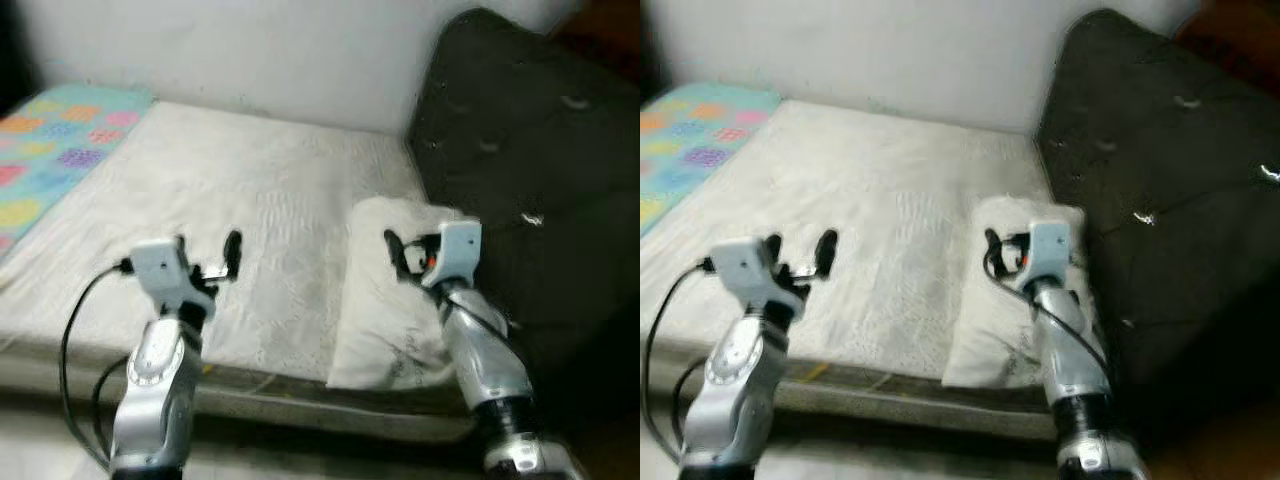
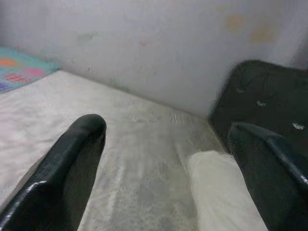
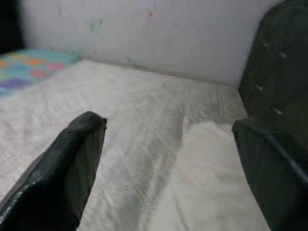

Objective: Clean up the room

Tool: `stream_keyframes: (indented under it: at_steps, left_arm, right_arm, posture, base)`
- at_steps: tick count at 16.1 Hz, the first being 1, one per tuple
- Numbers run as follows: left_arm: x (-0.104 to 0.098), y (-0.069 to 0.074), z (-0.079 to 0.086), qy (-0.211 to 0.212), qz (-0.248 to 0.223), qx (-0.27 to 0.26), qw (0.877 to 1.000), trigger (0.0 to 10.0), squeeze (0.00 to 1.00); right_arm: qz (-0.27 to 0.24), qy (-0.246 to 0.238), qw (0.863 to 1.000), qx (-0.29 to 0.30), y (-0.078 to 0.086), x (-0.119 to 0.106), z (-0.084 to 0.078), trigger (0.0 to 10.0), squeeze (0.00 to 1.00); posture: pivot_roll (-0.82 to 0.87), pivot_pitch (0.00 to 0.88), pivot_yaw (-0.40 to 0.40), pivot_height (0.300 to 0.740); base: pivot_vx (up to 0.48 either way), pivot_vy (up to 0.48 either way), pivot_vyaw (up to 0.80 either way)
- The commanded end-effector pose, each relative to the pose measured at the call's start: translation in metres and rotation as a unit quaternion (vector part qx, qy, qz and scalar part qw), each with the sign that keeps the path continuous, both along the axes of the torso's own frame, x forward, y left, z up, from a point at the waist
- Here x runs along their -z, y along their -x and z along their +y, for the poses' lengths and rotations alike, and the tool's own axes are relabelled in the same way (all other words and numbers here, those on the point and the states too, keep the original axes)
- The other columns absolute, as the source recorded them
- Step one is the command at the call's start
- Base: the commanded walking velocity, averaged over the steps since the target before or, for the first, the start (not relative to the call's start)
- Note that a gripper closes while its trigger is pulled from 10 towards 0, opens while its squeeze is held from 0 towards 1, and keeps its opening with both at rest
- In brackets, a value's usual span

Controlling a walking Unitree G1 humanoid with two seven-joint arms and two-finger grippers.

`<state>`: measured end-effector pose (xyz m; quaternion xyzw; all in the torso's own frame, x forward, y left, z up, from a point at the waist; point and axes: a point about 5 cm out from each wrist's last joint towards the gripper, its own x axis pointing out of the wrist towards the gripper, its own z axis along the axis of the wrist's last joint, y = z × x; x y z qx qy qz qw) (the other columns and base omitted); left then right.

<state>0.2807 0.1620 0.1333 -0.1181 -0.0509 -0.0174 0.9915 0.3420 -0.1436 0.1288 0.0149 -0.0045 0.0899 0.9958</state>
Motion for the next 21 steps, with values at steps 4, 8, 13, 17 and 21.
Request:
stream_keyframes:
  at_steps: [4,8,13,17,21]
  left_arm:
    - [-0.0038,-0.0032,-0.0026,-0.005,-0.007,0.011,1.0,10.0,0.0]
    - [-0.0033,-0.0034,-0.0021,-0.008,-0.004,0.011,1.0,10.0,0.0]
    - [-0.0021,-0.0043,-0.0014,-0.011,0.001,0.004,1.0,10.0,0.0]
    - [-0.0016,-0.0058,-0.0009,-0.002,0.005,0.0,1.0,10.0,0.0]
    - [-0.0024,-0.0061,-0.0024,-0.002,0.003,0.005,1.0,10.0,0.0]
  right_arm:
    - [0.004,-0.004,1.0,0.004,0.0002,0.0023,-0.0005,10.0,0.0]
    - [0.006,-0.006,1.0,0.008,-0.0002,0.0039,-0.0009,10.0,0.0]
    - [0.011,-0.011,1.0,0.011,-0.001,0.0055,-0.0011,10.0,0.0]
    - [0.014,-0.013,1.0,0.012,-0.0016,0.0066,-0.0008,10.0,0.0]
    - [0.017,-0.013,1.0,0.01,-0.002,0.0074,-0.0009,10.0,0.0]
  posture:
    - [-0.03,0.0,-0.075,0.74]
    - [-0.03,0.0,-0.073,0.74]
    - [-0.03,0.0,-0.07,0.74]
    - [-0.03,0.0,-0.069,0.74]
    - [-0.03,0.0,-0.07,0.74]
  base:
    - [0.28,0.0,0.0]
    - [0.21,0.0,0.0]
    - [0.0,0.0,0.0]
    - [0.0,0.0,0.0]
    - [0.0,0.378,0.0]
